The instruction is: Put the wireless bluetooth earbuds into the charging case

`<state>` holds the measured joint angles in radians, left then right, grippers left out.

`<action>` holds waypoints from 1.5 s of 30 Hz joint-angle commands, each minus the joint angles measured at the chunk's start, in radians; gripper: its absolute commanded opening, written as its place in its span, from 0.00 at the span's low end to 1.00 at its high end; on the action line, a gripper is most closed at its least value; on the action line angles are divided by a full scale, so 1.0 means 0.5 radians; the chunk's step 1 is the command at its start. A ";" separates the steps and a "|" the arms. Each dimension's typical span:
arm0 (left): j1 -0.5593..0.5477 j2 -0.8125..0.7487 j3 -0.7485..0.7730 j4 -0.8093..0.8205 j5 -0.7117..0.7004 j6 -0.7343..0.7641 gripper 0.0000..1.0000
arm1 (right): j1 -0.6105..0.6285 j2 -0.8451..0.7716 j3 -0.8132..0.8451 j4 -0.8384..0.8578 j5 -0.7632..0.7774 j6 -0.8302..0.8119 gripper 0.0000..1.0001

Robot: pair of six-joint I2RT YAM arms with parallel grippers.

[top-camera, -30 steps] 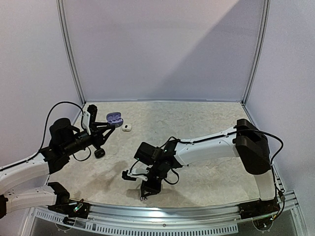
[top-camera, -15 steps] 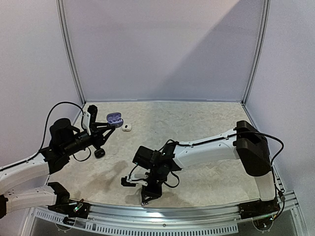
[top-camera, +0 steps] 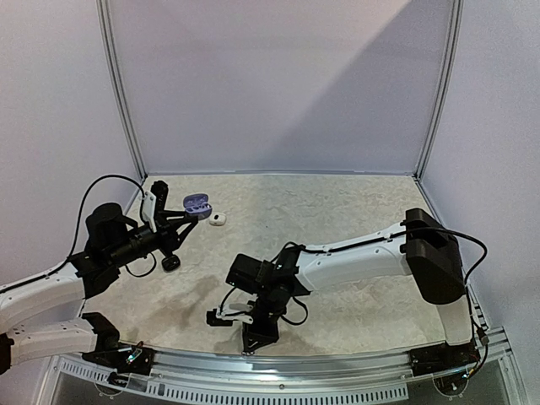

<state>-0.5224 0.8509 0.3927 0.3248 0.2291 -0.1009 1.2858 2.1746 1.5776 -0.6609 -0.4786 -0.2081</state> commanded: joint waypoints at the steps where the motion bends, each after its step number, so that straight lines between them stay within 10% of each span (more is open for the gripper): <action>1: 0.023 0.007 -0.029 0.028 0.025 0.026 0.00 | 0.015 0.054 0.038 -0.061 -0.013 -0.024 0.12; 21: 0.023 0.007 -0.043 0.059 0.121 0.055 0.00 | -0.159 -0.297 0.076 -0.018 0.198 0.101 0.00; 31: 0.017 0.002 -0.012 0.139 0.739 0.339 0.00 | -0.261 -0.803 0.378 -0.031 0.572 -0.043 0.00; 45: -0.039 0.039 0.143 -0.077 1.179 0.673 0.00 | -0.141 -0.544 0.930 -0.103 0.746 -0.323 0.00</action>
<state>-0.5304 0.8669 0.4324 0.3347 0.7586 0.1741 1.1942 1.8446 2.0033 -0.6495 -0.1627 -0.3073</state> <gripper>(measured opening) 0.237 0.016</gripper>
